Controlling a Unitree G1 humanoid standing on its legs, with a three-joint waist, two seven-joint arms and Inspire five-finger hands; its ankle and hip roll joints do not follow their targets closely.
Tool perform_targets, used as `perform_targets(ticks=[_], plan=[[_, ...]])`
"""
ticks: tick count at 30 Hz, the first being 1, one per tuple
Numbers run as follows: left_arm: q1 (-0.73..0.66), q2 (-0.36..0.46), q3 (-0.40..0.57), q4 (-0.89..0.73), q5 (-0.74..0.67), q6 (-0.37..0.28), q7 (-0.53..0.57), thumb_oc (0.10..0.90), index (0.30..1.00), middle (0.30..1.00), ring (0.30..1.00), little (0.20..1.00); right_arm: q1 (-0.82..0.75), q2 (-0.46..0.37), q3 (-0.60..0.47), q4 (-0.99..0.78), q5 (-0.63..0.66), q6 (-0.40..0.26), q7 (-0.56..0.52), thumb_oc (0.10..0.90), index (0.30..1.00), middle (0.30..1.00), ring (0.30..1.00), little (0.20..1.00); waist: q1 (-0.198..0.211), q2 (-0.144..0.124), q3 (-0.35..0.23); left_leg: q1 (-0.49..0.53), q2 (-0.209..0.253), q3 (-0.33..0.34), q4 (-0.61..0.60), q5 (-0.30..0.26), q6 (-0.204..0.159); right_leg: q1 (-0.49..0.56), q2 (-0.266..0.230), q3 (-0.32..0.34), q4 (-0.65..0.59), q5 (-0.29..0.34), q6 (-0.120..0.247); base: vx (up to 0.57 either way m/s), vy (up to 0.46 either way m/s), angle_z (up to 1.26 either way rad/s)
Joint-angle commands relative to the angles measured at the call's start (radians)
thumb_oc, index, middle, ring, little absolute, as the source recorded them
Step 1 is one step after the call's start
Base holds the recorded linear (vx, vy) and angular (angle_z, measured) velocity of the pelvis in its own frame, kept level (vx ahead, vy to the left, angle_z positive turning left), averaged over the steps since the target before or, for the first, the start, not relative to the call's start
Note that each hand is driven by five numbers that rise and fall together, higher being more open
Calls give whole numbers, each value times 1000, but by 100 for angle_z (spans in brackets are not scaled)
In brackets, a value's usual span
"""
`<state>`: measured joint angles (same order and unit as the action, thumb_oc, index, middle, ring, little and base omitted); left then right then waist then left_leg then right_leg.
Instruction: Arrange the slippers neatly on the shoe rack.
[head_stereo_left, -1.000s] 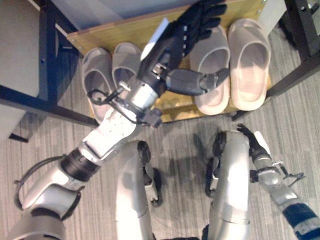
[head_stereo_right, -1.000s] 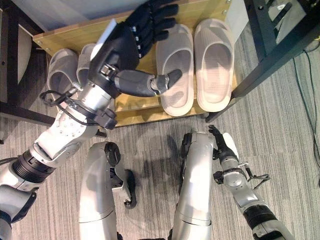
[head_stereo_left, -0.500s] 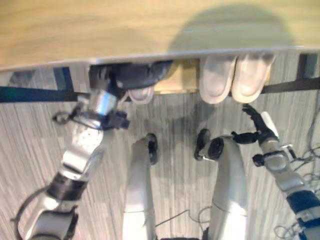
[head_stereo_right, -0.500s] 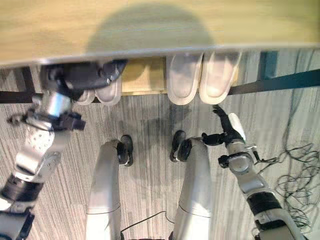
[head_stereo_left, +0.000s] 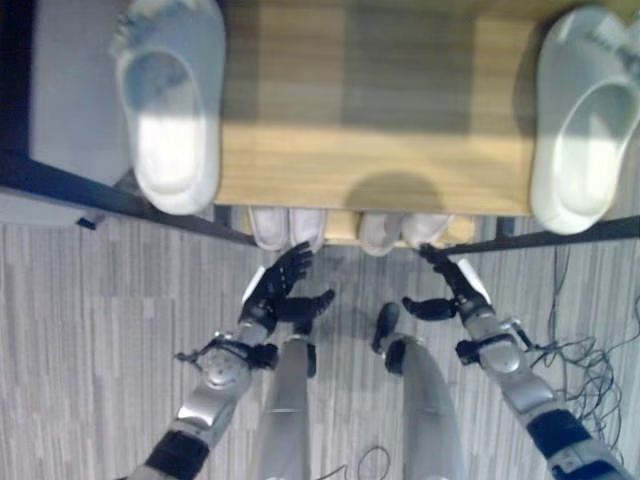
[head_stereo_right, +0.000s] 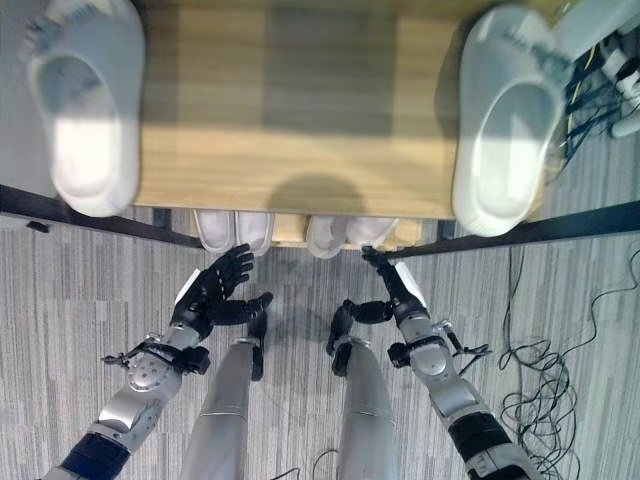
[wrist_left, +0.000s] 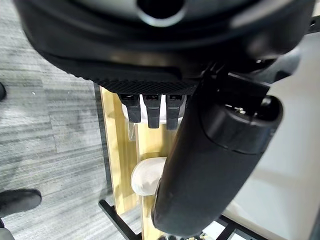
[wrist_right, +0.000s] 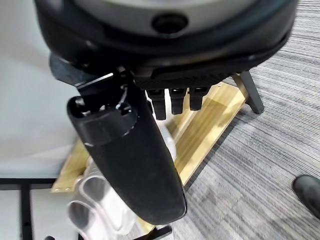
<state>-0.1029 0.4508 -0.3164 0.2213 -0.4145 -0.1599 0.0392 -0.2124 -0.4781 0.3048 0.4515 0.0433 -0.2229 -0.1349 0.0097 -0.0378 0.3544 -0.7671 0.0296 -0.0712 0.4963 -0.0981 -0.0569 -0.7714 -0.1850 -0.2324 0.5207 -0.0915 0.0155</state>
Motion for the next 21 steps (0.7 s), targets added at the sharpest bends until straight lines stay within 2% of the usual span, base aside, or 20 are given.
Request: perform_targets(ticks=[1,2,4,5,10,12,16,21], plan=[[46,-8,-2,18,105,-78,-23,800,900,900,900,900,76,-33,-11,-11,24,-51,12,800,900,900,900,900,17,20,-111,235,17,-42,-323,140,-68,258,26,-55,-206,23,70,179,-72,7],[47,-8,-2,18,105,-78,-23,800,900,900,900,900,77,-33,-11,-11,24,-51,12,800,900,900,900,900,17,21,-106,245,18,-42,-329,142,-68,267,28,-55,-211,25,70,254,-99,7],[94,-21,7,84,154,-70,-22,800,900,900,900,900,125,-11,-14,-5,22,-44,35,800,900,900,900,900,22,25,-131,373,29,-37,-430,179,-73,401,52,-71,-313,54,77,212,-30,-3],[108,-25,7,108,179,-67,-21,800,900,900,900,900,137,-5,-15,2,18,-41,39,800,900,900,900,900,23,25,-140,410,35,-34,-455,180,-75,438,58,-69,-332,51,79,214,-10,-1],[161,-59,26,206,226,-56,-9,800,900,900,900,900,176,19,-7,-3,1,-37,63,800,900,900,900,900,27,26,-179,525,44,-13,-543,211,-83,569,79,-74,-442,79,88,110,-22,3],[197,-74,37,255,257,-47,-7,800,900,900,900,900,203,36,6,-23,-11,-37,90,800,900,900,900,900,33,28,-214,581,42,-5,-574,212,-84,635,91,-73,-499,89,92,177,-32,-5],[224,-100,33,314,286,-40,-14,800,900,900,900,900,219,57,39,-33,-25,-36,116,800,900,900,900,900,40,27,-255,634,37,7,-584,200,-86,718,102,-69,-572,96,95,135,-4,-7],[233,-122,21,337,305,-37,-19,800,900,900,900,900,240,71,62,-30,-47,-32,124,800,900,900,900,900,42,28,-278,665,31,12,-584,188,-86,765,106,-65,-604,94,96,94,7,3]])
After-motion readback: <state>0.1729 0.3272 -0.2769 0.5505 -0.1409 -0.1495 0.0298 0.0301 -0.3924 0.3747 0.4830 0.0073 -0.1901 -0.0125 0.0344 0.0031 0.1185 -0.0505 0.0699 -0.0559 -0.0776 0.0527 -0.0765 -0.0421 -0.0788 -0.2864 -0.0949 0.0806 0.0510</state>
